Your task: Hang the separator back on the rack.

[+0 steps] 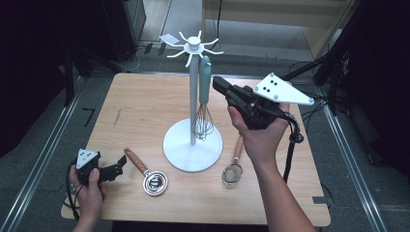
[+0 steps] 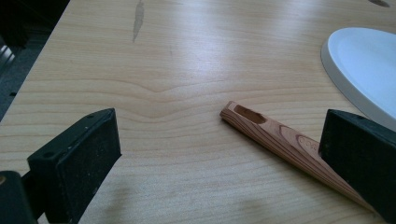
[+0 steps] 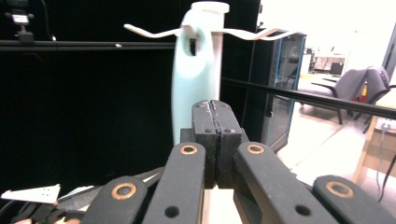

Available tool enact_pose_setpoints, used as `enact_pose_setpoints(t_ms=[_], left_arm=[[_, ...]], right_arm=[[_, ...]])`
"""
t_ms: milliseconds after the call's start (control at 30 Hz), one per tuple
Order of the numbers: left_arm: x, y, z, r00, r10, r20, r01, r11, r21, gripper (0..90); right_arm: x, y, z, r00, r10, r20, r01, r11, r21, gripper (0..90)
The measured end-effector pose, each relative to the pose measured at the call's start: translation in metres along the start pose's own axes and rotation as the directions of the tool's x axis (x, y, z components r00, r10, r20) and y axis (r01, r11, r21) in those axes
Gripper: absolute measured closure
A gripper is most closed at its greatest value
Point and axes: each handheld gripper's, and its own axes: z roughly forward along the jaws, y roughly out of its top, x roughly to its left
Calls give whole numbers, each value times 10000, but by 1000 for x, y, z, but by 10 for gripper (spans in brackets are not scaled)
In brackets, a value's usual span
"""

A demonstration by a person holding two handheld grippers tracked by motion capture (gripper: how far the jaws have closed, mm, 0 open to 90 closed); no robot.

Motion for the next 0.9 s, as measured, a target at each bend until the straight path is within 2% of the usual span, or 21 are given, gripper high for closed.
enact_pose_setpoints(t_ms=[167,467,600,800,900], left_arm=[[0,0,0,10000,-10,2,10,10000,-7,0],[0,0,0,10000,-16,17,16,10000,5,0],[0,0,0,10000,-15,20,15,10000,9,0],[0,0,0,10000,-6,14,6,10000,13,0],[0,0,0,10000,-4,14,4,10000,11,0]], right_arm=[[-4,3,10,9998,-74,181,78,9998,-202,900],[-7,11,19,10000,47,88,-41,9975,-713,900],[-2,11,19,10000,50,4,-49,9970,-778,900],[10,12,21,9995,-285,-168,272,9970,-718,900],[14,13,22,9992,-289,-265,270,9972,-693,900]])
